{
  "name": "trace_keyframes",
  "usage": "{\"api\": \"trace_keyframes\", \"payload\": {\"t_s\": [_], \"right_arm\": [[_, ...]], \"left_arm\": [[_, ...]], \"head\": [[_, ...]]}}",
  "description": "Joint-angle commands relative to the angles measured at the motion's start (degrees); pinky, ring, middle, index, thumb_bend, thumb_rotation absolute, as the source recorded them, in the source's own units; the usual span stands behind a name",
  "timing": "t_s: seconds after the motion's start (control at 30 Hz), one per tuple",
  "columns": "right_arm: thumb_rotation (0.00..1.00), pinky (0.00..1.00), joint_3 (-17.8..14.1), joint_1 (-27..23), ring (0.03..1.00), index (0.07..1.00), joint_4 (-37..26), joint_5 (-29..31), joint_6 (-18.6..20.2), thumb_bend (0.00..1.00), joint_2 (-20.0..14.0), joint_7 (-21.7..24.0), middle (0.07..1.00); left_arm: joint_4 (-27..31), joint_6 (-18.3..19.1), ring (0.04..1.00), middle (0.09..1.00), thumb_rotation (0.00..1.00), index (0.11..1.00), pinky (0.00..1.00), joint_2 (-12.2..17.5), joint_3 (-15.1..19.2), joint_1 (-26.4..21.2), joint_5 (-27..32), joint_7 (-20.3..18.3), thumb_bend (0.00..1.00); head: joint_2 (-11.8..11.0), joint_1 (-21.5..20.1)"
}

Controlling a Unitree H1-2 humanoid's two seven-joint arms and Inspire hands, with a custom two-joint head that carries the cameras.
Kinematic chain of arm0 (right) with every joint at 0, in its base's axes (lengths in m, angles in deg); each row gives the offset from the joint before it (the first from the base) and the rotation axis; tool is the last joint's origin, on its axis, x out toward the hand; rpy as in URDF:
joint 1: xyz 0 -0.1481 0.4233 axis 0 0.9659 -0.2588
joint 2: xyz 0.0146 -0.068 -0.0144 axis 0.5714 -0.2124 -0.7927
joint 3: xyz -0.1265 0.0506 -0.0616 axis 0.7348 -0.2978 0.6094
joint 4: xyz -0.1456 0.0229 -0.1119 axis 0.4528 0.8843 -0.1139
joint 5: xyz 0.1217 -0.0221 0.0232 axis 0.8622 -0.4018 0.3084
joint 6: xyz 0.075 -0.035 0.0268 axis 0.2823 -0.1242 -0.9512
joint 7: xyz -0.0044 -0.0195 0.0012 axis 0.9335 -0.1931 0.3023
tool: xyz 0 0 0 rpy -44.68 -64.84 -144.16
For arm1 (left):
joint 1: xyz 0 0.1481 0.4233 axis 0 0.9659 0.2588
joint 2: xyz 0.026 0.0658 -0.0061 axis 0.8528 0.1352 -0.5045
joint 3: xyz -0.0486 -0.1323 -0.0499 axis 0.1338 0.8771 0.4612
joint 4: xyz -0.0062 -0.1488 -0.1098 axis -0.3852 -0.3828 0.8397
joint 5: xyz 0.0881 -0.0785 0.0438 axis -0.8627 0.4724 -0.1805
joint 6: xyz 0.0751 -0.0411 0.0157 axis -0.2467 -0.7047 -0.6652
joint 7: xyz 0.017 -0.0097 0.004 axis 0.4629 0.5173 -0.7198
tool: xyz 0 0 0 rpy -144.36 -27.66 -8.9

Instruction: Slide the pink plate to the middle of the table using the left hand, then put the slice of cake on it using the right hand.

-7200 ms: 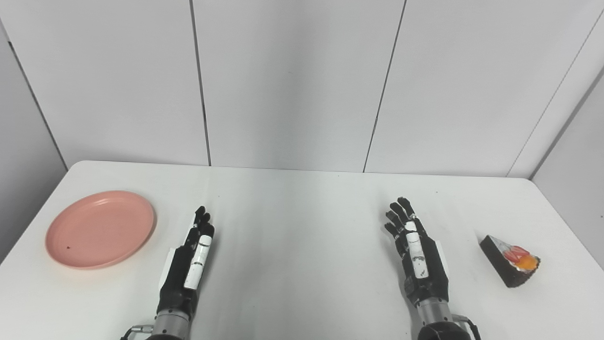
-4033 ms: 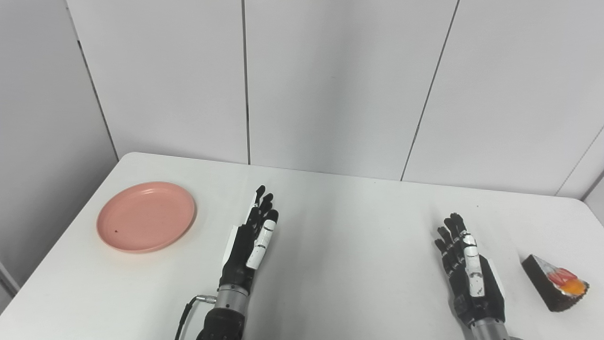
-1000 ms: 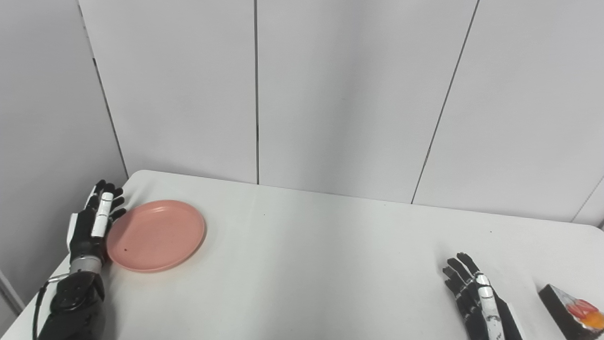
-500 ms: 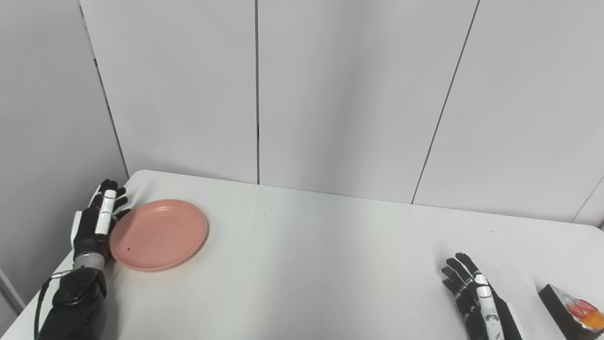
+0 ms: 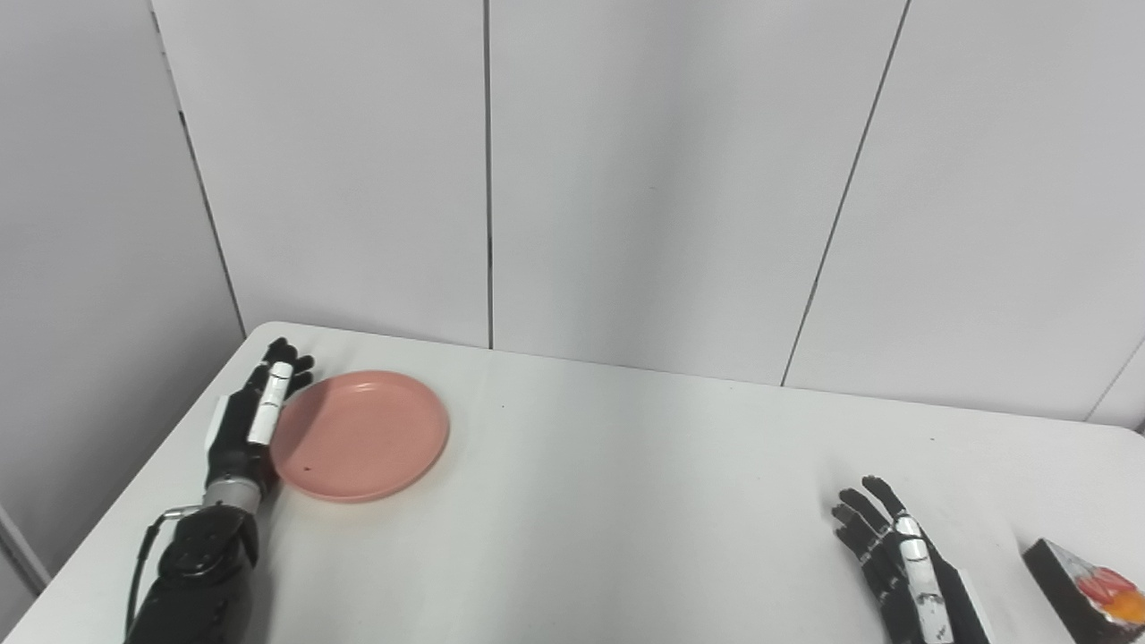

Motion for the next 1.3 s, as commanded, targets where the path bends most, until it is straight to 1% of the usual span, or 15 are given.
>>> {"api": "trace_keyframes", "payload": {"t_s": [0.0, 0.1, 0.23, 0.43, 0.53, 0.63, 0.7, 0.8, 0.9, 1.0, 1.03, 1.13, 1.27], "right_arm": [[0.75, 0.89, 0.44, 2.17, 0.845, 0.879, 0.76, -0.01, 0.14, 0.69, 0.45, 0.51, 0.826], [0.75, 0.9, 0.5, 2.32, 0.852, 0.881, 0.59, -0.06, 0.19, 0.71, 0.46, 0.56, 0.832], [0.74, 0.88, 0.7, 2.61, 0.854, 0.88, 0.03, -0.43, 0.2, 0.72, 0.35, 0.51, 0.843], [0.72, 0.86, 0.96, 2.91, 0.855, 0.881, -0.83, -0.72, 1.1, 0.73, 0.36, 0.16, 0.849], [0.72, 0.85, 1.11, 2.95, 0.856, 0.884, -1.08, -1.16, 1.31, 0.74, 0.5, -0.21, 0.852], [0.72, 0.85, 1.24, 2.97, 0.859, 0.887, -1.3, -1.32, 1.6, 0.74, 0.71, -0.48, 0.853], [0.72, 0.85, 1.32, 2.96, 0.859, 0.889, -1.39, -1.36, 1.67, 0.74, 0.94, -0.62, 0.856], [0.71, 0.86, 1.44, 2.95, 0.86, 0.89, -1.43, -1.42, 1.66, 0.74, 1.23, -0.77, 0.855], [0.72, 0.85, 1.85, 2.95, 0.855, 0.891, -1.45, -2.1, 1.65, 0.73, 1.39, -0.92, 0.854], [0.73, 0.85, 2.08, 2.91, 0.85, 0.892, -1.48, -2.39, 1.81, 0.71, 1.56, -1.25, 0.853], [0.72, 0.84, 2.12, 2.9, 0.844, 0.889, -1.52, -2.44, 1.88, 0.73, 1.62, -1.35, 0.848], [0.71, 0.84, 2.13, 2.94, 0.841, 0.876, -1.81, -2.26, 2.36, 0.75, 1.99, -1.62, 0.847], [0.72, 0.83, 2.45, 2.91, 0.842, 0.88, -1.82, -2.74, 2.77, 0.76, 2.29, -2.01, 0.849]], "left_arm": [[2.23, 0.65, 0.86, 0.838, 0.88, 0.92, 0.75, -0.71, -0.81, -1.69, -0.4, -1.41, 0.81], [3.03, 1.41, 0.873, 0.851, 0.88, 0.927, 0.78, -1.38, -0.97, -1.64, 0.08, -1.93, 0.8], [4.36, 2.66, 0.852, 0.829, 0.88, 0.914, 0.76, -2.34, -2.11, -1.46, -1.71, -0.69, 0.76], [4.73, 4.0, 0.854, 0.832, 0.89, 0.923, 0.75, -4.39, -3.45, -1.25, -3.03, 0.03, 0.75], [4.23, 4.01, 0.842, 0.816, 0.88, 0.914, 0.74, -5.5, -4.18, -1.37, -3.3, -0.22, 0.74], [3.62, 3.87, 0.846, 0.816, 0.86, 0.911, 0.76, -6.45, -4.74, -1.68, -3.13, -0.6, 0.73], [2.97, 3.43, 0.849, 0.819, 0.86, 0.92, 0.75, -7.06, -5.36, -2.02, -3.52, -0.69, 0.73], [2.69, 3.4, 0.856, 0.823, 0.87, 0.921, 0.77, -7.8, -6.19, -2.21, -3.7, -1.06, 0.7], [2.4, 2.98, 0.854, 0.832, 0.88, 0.933, 0.77, -8.3, -8.11, -2.24, -4.86, -2.07, 0.71], [2.22, 2.32, 0.854, 0.84, 0.88, 0.942, 0.76, -8.65, -9.68, -2.23, -5.6, -2.8, 0.71], [2.15, 2.08, 0.859, 0.833, 0.87, 0.936, 0.76, -8.78, -10.02, -2.25, -5.72, -2.91, 0.72], [2.82, 2.23, 0.858, 0.822, 0.85, 0.93, 0.77, -9.45, -10.67, -2.06, -5.36, -3.01, 0.73], [4.54, 3.2, 0.848, 0.827, 0.86, 0.936, 0.77, -10.82, -11.78, -1.35, -5.6, -2.8, 0.72]], "head": [[0.16, -0.22], [0.28, -0.53], [0.46, -1.08], [0.99, -2.26], [1.1, -2.68], [1.34, -3.55], [1.42, -4.12], [1.12, -4.57], [0.77, -5.27], [1.13, -6.15], [1.15, -6.23], [0.9, -7.29], [0.64, -8.44]]}}
